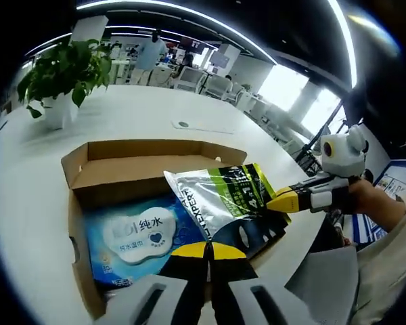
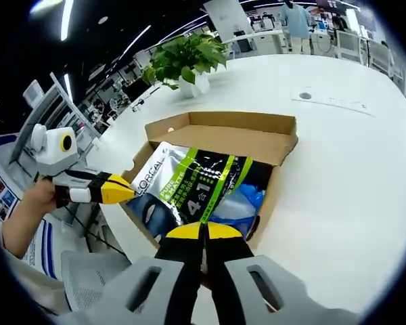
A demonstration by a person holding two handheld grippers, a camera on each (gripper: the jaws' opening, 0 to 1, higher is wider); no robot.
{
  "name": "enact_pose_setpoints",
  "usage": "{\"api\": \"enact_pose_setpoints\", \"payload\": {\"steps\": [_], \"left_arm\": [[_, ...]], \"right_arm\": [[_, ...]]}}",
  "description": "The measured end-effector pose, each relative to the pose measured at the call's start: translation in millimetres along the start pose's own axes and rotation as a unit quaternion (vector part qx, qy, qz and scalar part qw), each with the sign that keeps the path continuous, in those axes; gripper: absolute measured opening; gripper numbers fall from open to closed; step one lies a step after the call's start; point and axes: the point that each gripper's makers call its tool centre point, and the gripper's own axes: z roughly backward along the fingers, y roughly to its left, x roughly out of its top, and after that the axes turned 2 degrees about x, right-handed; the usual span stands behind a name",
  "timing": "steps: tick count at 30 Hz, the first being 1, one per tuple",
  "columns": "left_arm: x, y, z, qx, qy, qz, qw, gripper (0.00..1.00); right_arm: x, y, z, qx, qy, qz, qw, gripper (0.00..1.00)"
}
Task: Operate the shoe box by opening the lid, removing the specified soft item, and placing it in the target area until the item is outside and the box remains undamaged.
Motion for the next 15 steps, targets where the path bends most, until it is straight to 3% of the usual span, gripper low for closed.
{"api": "enact_pose_setpoints", "payload": {"steps": [15], "left_arm": [[12.3, -38.4, -30.4, -0.029, 0.007, -0.024, 0.9993, 0.00]], "right_arm": [[-3.6, -38.7, 34.4, -0.031, -0.002, -0.015, 0.9994, 0.00]]}}
